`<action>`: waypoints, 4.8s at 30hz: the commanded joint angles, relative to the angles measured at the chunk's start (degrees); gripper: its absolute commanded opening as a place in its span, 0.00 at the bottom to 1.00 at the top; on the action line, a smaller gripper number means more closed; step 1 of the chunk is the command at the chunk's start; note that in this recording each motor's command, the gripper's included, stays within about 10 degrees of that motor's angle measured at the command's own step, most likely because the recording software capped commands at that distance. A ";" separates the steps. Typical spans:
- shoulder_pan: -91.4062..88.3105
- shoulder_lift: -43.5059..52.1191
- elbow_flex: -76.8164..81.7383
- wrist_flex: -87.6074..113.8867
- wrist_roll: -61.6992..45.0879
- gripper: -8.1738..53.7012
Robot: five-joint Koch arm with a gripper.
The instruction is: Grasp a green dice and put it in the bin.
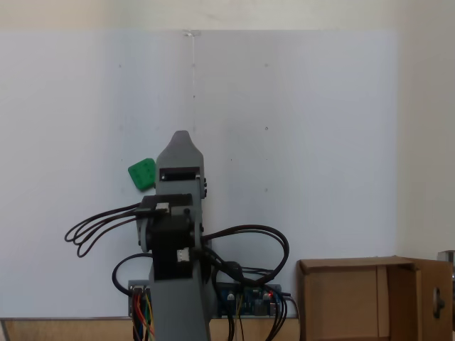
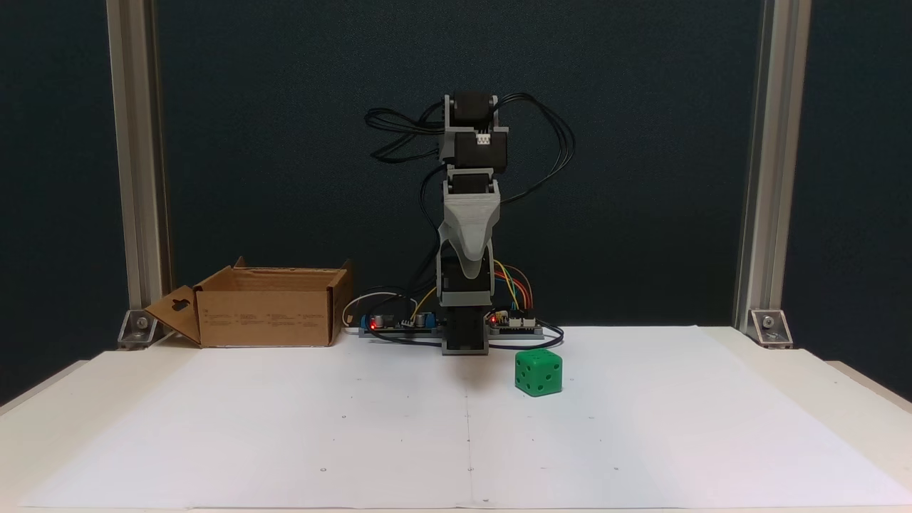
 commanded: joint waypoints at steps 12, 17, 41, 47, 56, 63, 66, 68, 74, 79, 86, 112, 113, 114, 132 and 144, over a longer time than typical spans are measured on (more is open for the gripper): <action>-17.75 -2.55 -4.04 4.92 -0.97 0.86; -17.93 -3.08 -4.22 5.01 -1.32 0.86; -17.40 -6.50 -4.13 6.50 3.16 0.84; -17.14 -6.50 -2.81 6.50 3.60 0.84; -18.19 -3.52 4.83 5.98 3.34 0.84; -18.37 -3.08 8.53 1.85 3.43 0.84; -18.46 -3.08 9.58 -2.46 3.25 0.84; -18.46 -3.08 11.25 -5.89 3.08 0.84; -20.39 -3.16 11.95 -11.43 3.08 0.84; -22.85 -3.08 11.95 -15.73 3.25 0.83; -23.29 -2.99 14.24 -15.29 3.43 0.83; -24.79 -2.99 19.60 -21.80 10.28 0.84; -24.52 -3.08 19.60 -22.68 10.28 0.84; -24.52 -3.16 19.60 -22.94 10.28 0.83; -26.89 -4.92 23.64 -27.07 11.34 0.83; -29.53 -8.61 23.91 -26.89 13.27 0.80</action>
